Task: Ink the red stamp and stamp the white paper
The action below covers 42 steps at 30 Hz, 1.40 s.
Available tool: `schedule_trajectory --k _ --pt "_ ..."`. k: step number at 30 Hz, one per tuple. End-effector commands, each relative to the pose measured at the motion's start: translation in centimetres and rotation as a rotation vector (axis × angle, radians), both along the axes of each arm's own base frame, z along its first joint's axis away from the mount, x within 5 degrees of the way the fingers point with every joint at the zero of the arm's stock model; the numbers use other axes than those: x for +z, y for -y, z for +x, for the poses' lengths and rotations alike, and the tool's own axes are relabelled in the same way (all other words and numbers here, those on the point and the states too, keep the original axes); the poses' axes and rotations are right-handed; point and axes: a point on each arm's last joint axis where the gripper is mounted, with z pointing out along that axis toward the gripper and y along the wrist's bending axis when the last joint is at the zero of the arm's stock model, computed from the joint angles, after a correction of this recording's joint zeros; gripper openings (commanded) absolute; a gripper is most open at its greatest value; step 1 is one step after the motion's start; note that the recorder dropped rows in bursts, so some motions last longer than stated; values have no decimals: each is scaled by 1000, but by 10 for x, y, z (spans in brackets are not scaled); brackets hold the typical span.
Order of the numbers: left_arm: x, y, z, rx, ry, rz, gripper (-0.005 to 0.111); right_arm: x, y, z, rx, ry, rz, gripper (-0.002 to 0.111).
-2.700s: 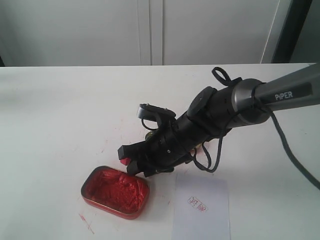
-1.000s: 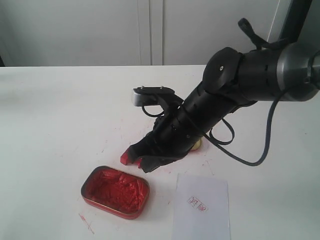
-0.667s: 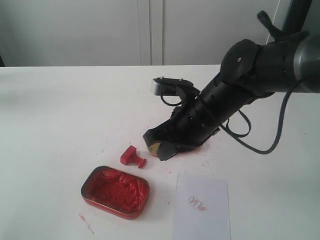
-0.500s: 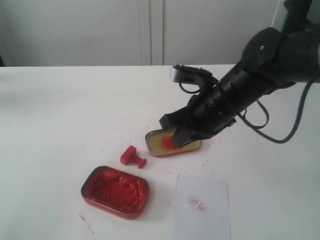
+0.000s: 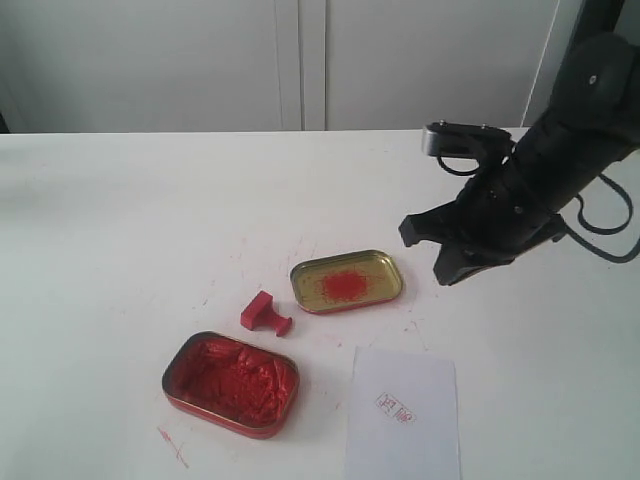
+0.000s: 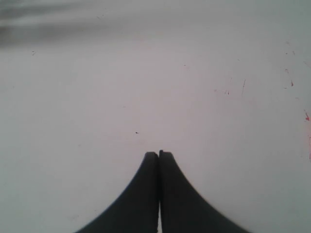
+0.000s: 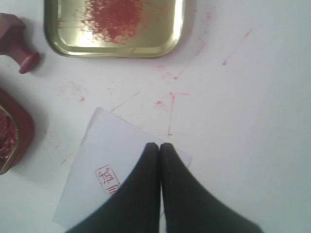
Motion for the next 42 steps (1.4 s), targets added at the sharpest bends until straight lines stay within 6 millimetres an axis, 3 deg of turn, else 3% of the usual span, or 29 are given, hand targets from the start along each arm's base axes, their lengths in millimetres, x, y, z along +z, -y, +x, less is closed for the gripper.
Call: schedule_trajectory --k 1,12,42 --pt "-1 0 0 -7 1 -3 0 1 15 1 -50 -14 -32 0" --pt "-1 0 0 -7 1 -3 0 5 49 -2 -143 -67 -34 0" --pt "-1 0 0 -7 1 -3 0 65 64 -56 -171 -5 -112 0"
